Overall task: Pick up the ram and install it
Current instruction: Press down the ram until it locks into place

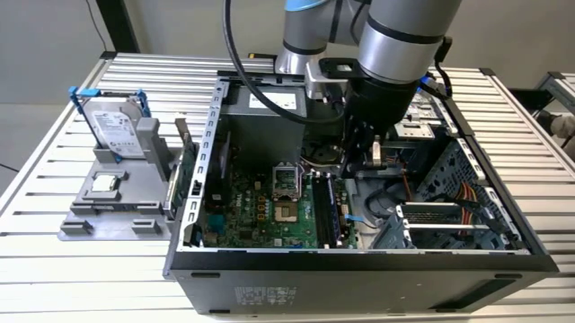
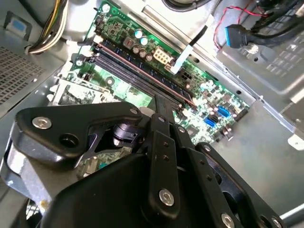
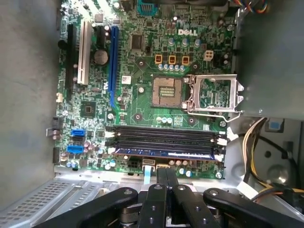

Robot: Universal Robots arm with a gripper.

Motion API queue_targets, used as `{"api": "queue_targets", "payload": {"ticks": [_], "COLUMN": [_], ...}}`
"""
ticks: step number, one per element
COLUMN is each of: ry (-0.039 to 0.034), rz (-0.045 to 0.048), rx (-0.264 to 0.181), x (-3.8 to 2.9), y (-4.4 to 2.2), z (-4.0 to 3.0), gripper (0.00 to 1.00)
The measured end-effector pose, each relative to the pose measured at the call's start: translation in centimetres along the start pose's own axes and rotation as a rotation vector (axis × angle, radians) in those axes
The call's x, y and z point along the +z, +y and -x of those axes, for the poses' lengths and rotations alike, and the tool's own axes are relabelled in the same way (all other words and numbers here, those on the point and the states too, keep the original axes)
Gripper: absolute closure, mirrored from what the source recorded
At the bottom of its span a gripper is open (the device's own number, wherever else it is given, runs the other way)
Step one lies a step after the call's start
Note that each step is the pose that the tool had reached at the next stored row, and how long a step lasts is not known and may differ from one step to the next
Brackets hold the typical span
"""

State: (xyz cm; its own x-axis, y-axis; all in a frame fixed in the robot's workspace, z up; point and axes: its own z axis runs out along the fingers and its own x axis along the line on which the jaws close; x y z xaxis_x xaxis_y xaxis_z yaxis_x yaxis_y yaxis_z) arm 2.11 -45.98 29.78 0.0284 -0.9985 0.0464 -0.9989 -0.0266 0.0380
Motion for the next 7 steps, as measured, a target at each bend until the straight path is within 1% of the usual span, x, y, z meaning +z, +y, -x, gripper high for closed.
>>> {"api": "queue_targets", "payload": {"ticks": [7], "ry": [-0.0002], "rz": [-0.0003], "rx": [0.0], "x": [-0.03], "y": [0.0], "z": [0.0], "gripper": [1.0]}}
